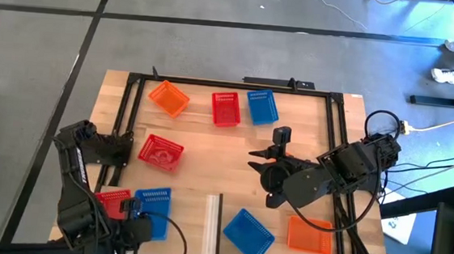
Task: Stack baskets on shelf by color
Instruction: Put the middle blue bin on the shelf, then put the middle orange bin on the shelf
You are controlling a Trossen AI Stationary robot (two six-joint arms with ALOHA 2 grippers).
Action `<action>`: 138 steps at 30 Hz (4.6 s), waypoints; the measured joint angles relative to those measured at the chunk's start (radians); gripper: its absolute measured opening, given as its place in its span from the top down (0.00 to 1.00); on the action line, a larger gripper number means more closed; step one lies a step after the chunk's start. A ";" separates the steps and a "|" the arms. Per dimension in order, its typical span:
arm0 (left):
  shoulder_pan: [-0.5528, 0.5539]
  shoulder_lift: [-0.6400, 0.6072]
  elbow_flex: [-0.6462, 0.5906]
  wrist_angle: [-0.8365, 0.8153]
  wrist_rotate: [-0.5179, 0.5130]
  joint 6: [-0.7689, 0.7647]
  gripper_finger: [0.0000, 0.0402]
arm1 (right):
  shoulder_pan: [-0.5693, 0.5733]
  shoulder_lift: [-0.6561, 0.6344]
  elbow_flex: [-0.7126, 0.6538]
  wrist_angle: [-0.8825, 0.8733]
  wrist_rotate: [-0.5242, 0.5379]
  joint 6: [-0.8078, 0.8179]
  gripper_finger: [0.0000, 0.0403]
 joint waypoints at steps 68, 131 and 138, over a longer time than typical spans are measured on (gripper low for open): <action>0.143 0.107 0.355 -0.233 -0.097 -0.026 0.79 | -0.008 -0.055 0.026 -0.263 -0.148 0.444 0.70; 1.100 -0.474 0.037 -0.234 0.063 0.425 0.79 | -0.459 -0.364 -1.349 0.392 -0.979 1.020 0.70; 1.100 -0.475 0.037 -0.235 0.061 0.425 0.79 | -0.459 -0.364 -1.416 0.465 -0.982 0.994 0.70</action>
